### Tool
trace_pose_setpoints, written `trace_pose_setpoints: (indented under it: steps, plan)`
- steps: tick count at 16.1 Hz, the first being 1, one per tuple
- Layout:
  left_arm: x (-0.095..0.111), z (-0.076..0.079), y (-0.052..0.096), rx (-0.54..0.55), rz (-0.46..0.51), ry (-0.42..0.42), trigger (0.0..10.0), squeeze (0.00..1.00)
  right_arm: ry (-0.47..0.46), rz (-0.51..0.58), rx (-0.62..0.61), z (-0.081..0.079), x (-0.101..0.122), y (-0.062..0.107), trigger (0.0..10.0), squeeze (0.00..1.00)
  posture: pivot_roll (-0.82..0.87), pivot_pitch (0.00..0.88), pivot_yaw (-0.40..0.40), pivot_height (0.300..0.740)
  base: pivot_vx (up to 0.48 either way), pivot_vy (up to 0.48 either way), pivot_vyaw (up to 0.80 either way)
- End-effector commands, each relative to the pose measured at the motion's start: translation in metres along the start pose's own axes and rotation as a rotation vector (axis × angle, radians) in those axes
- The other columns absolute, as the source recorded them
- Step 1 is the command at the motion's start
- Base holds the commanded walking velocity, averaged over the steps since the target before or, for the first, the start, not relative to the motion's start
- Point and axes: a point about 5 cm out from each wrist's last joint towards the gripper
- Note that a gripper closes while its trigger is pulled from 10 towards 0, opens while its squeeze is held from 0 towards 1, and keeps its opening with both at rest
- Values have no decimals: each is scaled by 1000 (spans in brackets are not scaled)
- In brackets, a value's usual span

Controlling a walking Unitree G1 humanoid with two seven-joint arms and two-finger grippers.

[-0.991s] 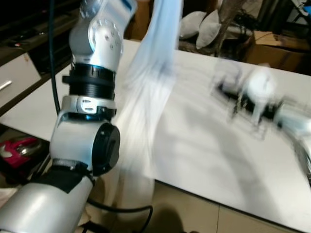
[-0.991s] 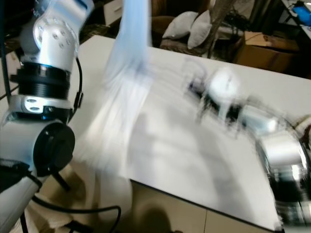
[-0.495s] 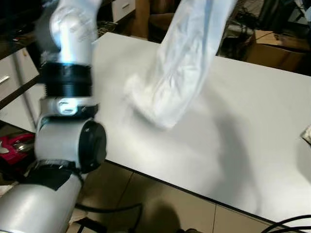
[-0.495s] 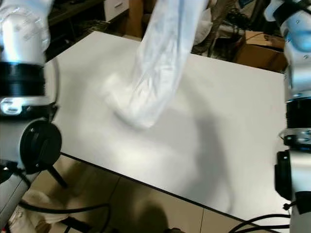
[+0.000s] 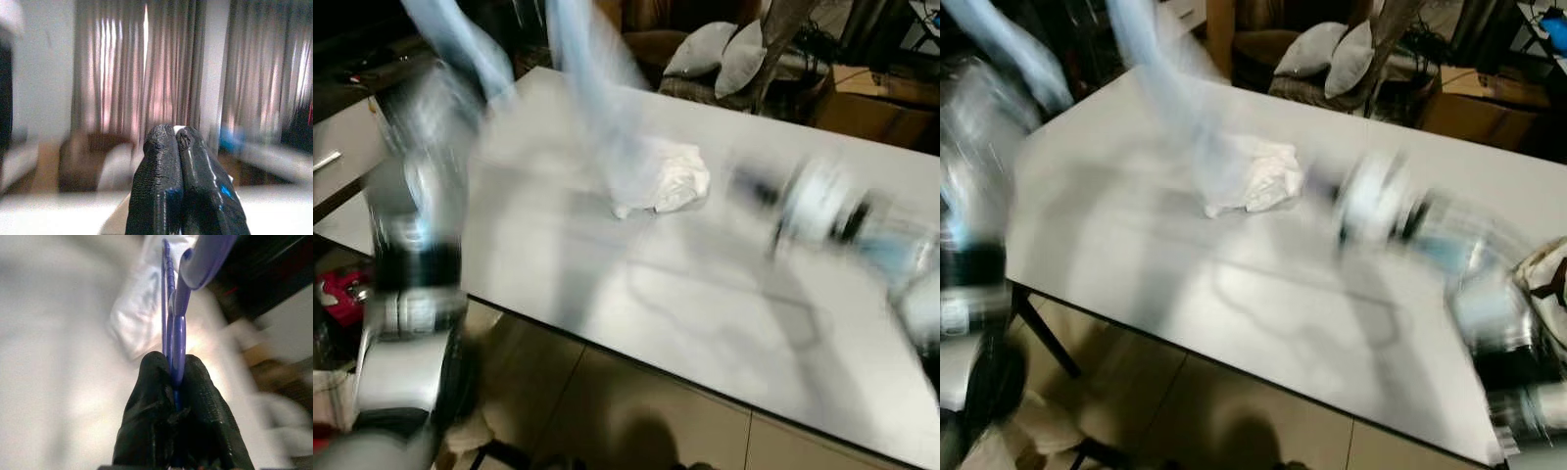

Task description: Hang hanger

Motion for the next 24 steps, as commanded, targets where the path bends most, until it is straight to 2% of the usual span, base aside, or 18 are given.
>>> trace_pose_setpoints:
  steps: [1,4,5,7,8,9,12,13,15,16,17,18,19,20,21,22,23,24]
  plan:
    - [-28,18,8,-76,-150,-104,10000,0,-27,-35,124,-15,2,10,10000,0,-30,0,-2,740,0,0,0]
    - [-66,38,25,-125,-300,-128,10000,0,-92,-101,245,-31,-1,30,10000,0,-30,0,5,740,0,0,0]
    - [-73,43,29,-145,-333,-130,10000,0,-84,-132,261,-29,1,39,10000,0,-30,0,9,740,0,0,0]
    - [-95,51,43,-210,-444,-202,10000,0,-59,-262,340,-24,10,70,10000,0,-31,0,17,740,0,0,0]
    - [-100,52,48,-235,-474,-200,10000,584,-65,-302,350,-20,14,81,10000,0,-31,0,18,740,0,0,0]
    - [-100,52,52,-265,-483,-161,10000,1000,-68,-336,338,-14,18,91,10000,0,-32,0,20,740,0,0,0]
    - [-83,55,55,-399,-447,-105,10000,1000,-64,-394,238,9,27,115,10000,0,-32,0,20,740,0,0,0]
    - [-72,57,57,-506,-429,-130,10000,1000,-61,-391,177,19,32,121,10000,0,-28,0,16,740,0,0,0]
    - [-57,57,70,-761,-455,-261,10000,1000,-40,-437,63,34,33,131,10000,0,-26,0,14,740,0,0,0]
    - [-50,53,74,-827,-468,-289,10000,1000,-37,-427,20,38,35,132,10000,0,-26,0,13,740,0,0,0]
    - [-44,49,72,-826,-466,-293,10000,1000,-44,-403,-12,40,36,131,10000,0,-26,0,14,740,0,0,0]
    - [-17,31,60,-773,-388,-284,10000,1000,-66,-346,-129,44,31,122,10000,0,-24,0,13,740,0,0,0]
    - [-11,28,57,-760,-363,-281,10000,1000,-77,-344,-151,43,29,119,10000,0,-24,0,13,740,0,0,0]
    - [0,19,48,-693,-287,-305,10000,1000,-116,-313,-190,40,25,111,10000,0,-24,0,13,740,0,0,0]
    - [11,6,30,-484,-222,-346,10000,482,-190,-258,-299,39,18,100,10000,0,-21,0,15,740,0,0,0]
    - [15,-3,18,-305,-194,-359,10000,0,-282,-224,-421,39,12,92,10000,0,-20,1,18,740,0,0,0]
    - [5,-6,11,-110,-191,-258,10000,0,-424,-165,-592,34,3,78,10000,0,-17,4,23,740,0,0,0]
    - [-9,3,13,-35,-206,-141,10000,0,-451,-90,-667,23,5,67,10000,0,-20,4,28,740,0,0,0]
Point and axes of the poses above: a point about 5 cm out from each wrist's last joint towards the gripper, its own y axis pointing back from the gripper into the wrist, its own x axis along the axis of the wrist's last joint, z = x × y, and after that the axes turned 12 degrees about -y, right-handed
